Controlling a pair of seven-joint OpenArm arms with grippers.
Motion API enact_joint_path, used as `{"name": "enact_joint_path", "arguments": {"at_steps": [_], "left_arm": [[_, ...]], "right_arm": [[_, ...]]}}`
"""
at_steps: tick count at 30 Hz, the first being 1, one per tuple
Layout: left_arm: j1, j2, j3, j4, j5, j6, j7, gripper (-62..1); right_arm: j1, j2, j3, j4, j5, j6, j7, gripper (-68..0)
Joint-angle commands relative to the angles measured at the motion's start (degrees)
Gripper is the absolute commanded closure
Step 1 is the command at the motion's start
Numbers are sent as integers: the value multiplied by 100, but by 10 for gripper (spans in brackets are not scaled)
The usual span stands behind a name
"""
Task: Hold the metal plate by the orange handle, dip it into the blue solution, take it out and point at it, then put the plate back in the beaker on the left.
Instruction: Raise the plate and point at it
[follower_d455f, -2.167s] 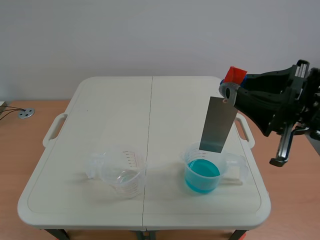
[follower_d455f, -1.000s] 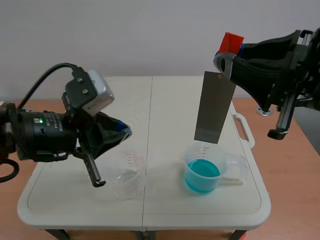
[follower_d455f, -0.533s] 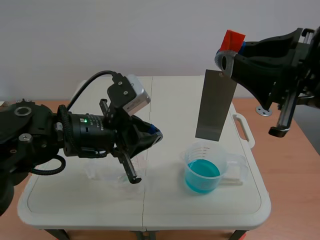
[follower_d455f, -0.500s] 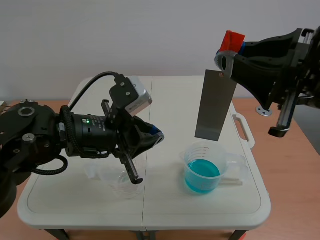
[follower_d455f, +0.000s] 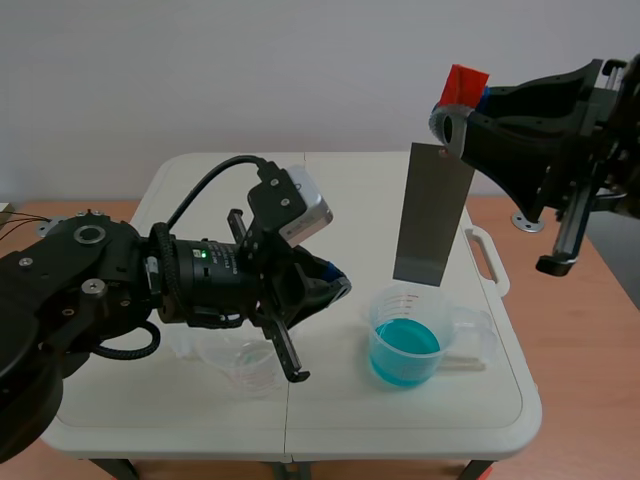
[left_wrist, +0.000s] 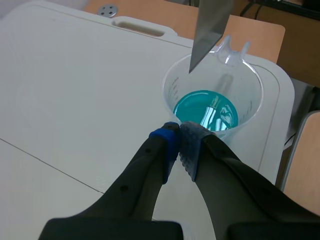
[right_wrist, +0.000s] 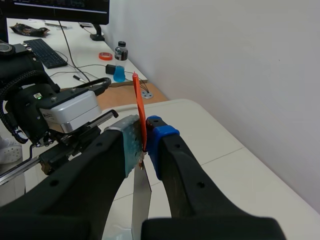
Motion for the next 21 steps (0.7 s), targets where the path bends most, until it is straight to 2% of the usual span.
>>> {"name": "enact_joint_path", "arguments": {"at_steps": [1,13,17,21], "left_arm": [[-81,26,-4,74,-57,-11,-61,-42],[-81,-24,-33,74,-57,-2,-63,-42],[-79,-188,-341,101,-61,11,-63,-42],[31,-623,-835,387,-192,76,-66,-42]], "right_arm": [[52,94,79,125,111,42,85,-13],[52,94,79,125,129,42,85,-13],[55,94,79,125,131,42,85,-13],[55,94,79,125,131,42,85,-13]]}}
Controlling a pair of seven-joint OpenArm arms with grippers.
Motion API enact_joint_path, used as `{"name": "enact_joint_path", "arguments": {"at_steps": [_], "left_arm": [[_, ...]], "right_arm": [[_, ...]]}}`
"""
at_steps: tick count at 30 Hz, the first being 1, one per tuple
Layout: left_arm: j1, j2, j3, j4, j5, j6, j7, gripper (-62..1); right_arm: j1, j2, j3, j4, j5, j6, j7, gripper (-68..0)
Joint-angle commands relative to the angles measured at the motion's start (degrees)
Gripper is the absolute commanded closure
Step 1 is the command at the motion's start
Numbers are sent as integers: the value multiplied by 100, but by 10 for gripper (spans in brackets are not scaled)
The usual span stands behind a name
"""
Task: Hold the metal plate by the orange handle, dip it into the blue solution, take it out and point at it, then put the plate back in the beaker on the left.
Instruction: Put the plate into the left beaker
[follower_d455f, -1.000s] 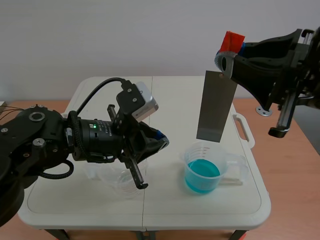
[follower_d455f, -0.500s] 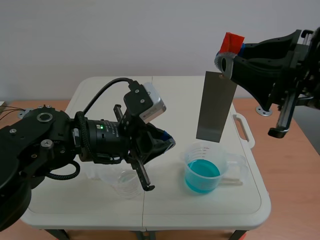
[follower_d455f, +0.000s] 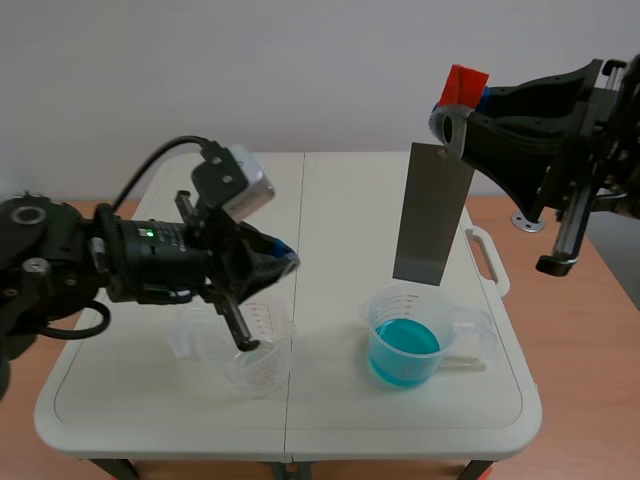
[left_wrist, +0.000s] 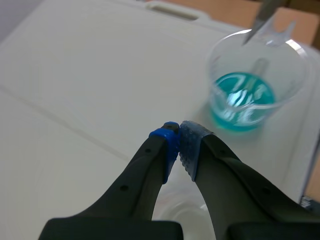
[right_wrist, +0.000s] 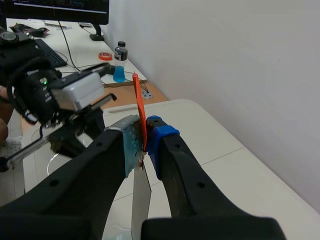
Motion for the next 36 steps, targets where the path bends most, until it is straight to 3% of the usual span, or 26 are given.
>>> {"name": "enact_joint_path", "arguments": {"at_steps": [1,9,14,18,25,29,34,36], "left_arm": [[63,-350,-269,361,-201,96,-72,-42],[1132,-1799,-1486,1029,-341,590,-739,-42],[2236,-2603,-2315,1045,-341,1154,-1019,-43],[3292,-2949,-2973,1038,-337,1735,-1014,-43],[5045,-3029,-3711,957,-286,2319,-1010,-42],[5825,-2944,-3722,717,-289,2317,-1014,-42],[6293,-2424,-3652,358,-286,2273,-1023,-42],[6352,-2173,-3532,234,-264,2116,-1097,-42]], "right_arm": [[55,94,79,125,127,42,85,-13],[90,90,76,125,125,42,85,-13],[275,-20,61,122,125,42,-96,-13],[450,-50,-44,122,127,42,-136,-13],[903,-212,-511,122,232,42,-461,-13],[1165,-498,-765,122,232,42,-743,-13],[1488,-890,-1102,122,232,42,-1145,-13],[1617,-1045,-1259,122,232,42,-1331,-13]]}}
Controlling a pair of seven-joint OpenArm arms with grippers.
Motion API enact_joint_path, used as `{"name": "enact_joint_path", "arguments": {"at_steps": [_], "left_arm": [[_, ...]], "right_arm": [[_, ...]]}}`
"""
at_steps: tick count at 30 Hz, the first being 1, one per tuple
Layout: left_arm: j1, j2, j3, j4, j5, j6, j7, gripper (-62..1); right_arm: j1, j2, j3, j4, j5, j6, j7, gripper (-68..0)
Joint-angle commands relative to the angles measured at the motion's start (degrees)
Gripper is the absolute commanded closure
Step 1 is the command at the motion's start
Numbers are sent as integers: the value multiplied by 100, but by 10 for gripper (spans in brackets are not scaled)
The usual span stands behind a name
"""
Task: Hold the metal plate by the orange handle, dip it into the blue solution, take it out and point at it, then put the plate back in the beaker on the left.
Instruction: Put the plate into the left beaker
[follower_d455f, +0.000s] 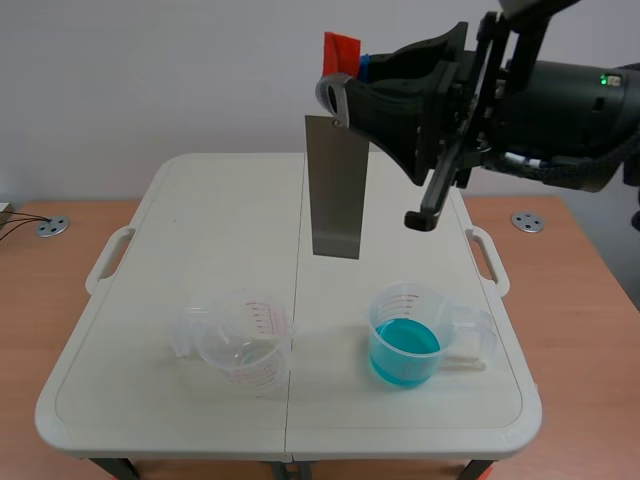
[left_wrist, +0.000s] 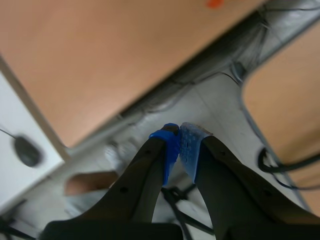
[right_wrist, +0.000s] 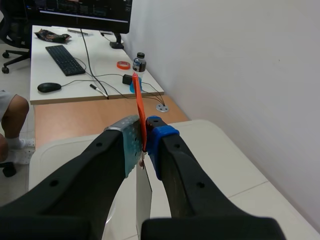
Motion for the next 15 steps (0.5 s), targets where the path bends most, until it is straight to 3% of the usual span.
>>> {"name": "enact_joint_path", "arguments": {"at_steps": [1,6,15], "left_arm": [[-48,243,188,20,46,-133,-160,-42],[-52,772,748,-81,378,-315,-170,-42],[-57,1320,1825,-129,581,-315,-166,-42]], "right_arm": [[205,-114,-83,122,103,35,-28,-13],[417,-538,-402,120,103,35,-420,-13],[490,-1224,-846,105,101,35,-1067,-13]]}}
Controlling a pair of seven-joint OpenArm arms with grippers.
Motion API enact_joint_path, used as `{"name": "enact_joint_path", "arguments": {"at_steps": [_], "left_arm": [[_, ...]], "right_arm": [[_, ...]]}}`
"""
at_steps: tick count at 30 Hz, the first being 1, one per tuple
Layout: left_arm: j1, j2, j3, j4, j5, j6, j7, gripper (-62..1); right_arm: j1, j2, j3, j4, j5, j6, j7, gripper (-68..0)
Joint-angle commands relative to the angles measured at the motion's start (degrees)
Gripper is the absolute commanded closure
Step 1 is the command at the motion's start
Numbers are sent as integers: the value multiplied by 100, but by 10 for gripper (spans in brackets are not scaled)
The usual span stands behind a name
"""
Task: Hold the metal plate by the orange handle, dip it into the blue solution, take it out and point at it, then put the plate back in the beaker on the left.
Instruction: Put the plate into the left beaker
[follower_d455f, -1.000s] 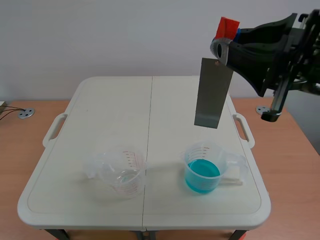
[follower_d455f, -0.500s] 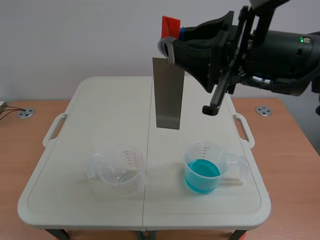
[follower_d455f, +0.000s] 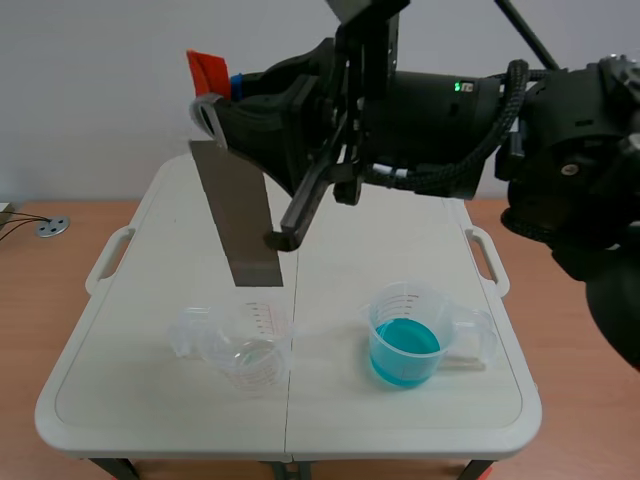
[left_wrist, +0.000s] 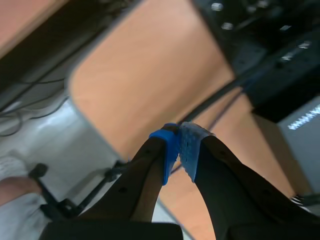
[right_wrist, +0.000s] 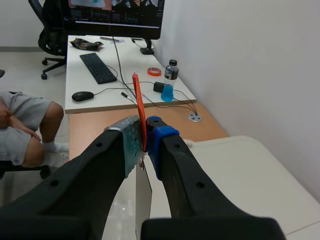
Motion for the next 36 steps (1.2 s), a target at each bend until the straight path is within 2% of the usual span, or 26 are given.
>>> {"name": "enact_joint_path", "arguments": {"at_steps": [1,7,10,15,19,36], "left_arm": [[13,39,39,42,11,7,-35,-42],[13,190,304,-61,74,9,-31,-42],[13,238,337,-98,72,9,-13,-42],[-42,240,345,-116,72,9,55,-42],[-133,240,345,-125,72,9,203,-42],[-175,240,345,-125,70,7,321,-42]], "right_arm": [[133,-76,-33,105,81,42,11,-13],[129,-356,-251,94,81,42,-293,-13],[127,-481,-339,92,81,-72,-448,-13],[94,-654,-378,33,81,-116,-597,-13],[31,-704,-378,-66,79,-289,-634,-13],[-76,-780,-382,-726,85,-332,-562,-13]]}}
